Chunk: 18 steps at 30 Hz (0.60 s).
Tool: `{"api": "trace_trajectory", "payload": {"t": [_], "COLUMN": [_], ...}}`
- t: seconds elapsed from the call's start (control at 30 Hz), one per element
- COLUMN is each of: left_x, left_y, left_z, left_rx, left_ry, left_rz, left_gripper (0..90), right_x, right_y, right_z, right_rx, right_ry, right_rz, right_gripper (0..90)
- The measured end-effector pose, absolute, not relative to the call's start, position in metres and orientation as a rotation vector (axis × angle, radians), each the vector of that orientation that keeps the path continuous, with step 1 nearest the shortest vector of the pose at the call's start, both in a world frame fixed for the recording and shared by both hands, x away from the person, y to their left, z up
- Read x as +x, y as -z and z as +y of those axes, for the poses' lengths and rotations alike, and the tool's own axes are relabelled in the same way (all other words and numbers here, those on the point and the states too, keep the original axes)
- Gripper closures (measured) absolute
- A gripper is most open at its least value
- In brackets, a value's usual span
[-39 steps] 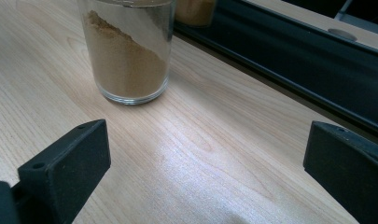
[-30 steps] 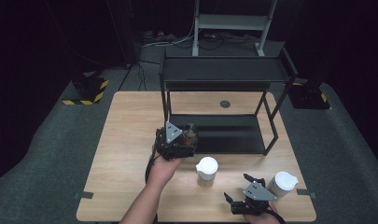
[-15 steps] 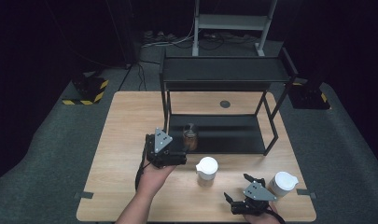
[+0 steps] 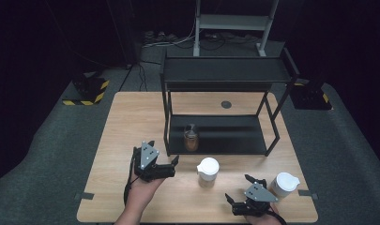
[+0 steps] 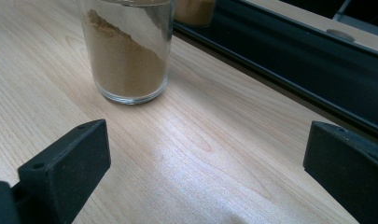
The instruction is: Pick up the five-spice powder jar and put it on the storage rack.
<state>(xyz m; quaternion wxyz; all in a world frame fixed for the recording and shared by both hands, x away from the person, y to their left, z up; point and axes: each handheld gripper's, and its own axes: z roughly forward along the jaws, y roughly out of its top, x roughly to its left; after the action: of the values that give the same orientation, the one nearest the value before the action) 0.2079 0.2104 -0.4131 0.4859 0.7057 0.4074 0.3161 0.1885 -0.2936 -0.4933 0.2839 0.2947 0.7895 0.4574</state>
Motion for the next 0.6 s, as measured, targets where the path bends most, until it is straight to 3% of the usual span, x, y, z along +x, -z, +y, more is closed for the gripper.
{"api": "trace_trajectory", "payload": {"t": [0.6], "left_x": [0.181], "left_y": [0.465], "left_z": [0.234], "left_rx": [1.764], "left_ry": [-0.740], "left_rz": [1.042], "left_gripper": [0.3], "right_x": [0.187], "right_y": [0.494], "right_z": [-0.293], "right_rx": [0.786], "right_ry": [-1.221], "right_rz": [2.108], "right_gripper": [0.0]}}
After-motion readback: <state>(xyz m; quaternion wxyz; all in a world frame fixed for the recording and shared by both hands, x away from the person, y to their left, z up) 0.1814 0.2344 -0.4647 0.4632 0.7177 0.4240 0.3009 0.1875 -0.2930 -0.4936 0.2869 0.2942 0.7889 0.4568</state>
